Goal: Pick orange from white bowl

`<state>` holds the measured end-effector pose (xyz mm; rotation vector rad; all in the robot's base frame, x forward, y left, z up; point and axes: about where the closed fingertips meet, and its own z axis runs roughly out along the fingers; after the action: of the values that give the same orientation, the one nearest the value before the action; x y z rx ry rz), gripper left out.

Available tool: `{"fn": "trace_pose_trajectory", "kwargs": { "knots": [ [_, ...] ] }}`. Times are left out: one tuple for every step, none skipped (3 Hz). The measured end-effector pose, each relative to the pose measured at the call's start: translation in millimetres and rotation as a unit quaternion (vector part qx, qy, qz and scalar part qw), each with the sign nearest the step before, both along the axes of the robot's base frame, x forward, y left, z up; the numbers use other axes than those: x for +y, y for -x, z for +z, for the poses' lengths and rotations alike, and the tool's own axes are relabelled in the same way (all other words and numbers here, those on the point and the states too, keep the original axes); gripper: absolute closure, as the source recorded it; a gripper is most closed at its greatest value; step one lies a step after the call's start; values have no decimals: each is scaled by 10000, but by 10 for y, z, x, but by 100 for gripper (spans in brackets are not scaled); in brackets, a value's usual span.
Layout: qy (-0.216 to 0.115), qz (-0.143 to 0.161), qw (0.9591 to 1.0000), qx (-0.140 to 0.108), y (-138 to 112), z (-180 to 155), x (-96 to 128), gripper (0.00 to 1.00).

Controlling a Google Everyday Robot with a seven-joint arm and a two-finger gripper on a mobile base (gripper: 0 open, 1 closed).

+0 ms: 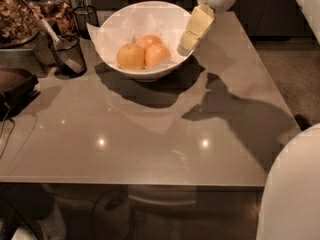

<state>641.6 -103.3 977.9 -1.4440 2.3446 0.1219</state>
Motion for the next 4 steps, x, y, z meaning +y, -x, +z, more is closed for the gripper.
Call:
{"fn": "trace_pose_trajectory", "kwargs": {
  "knots": [
    [-149, -8, 9999, -86, -59, -4, 48, 0],
    [-155, 292, 9994, -125, -229, 21, 477, 0],
    [-198, 293, 9992, -179, -269, 14, 509, 0],
    [-345, 402, 9985, -167, -291, -15, 546, 0]
  ]
}}
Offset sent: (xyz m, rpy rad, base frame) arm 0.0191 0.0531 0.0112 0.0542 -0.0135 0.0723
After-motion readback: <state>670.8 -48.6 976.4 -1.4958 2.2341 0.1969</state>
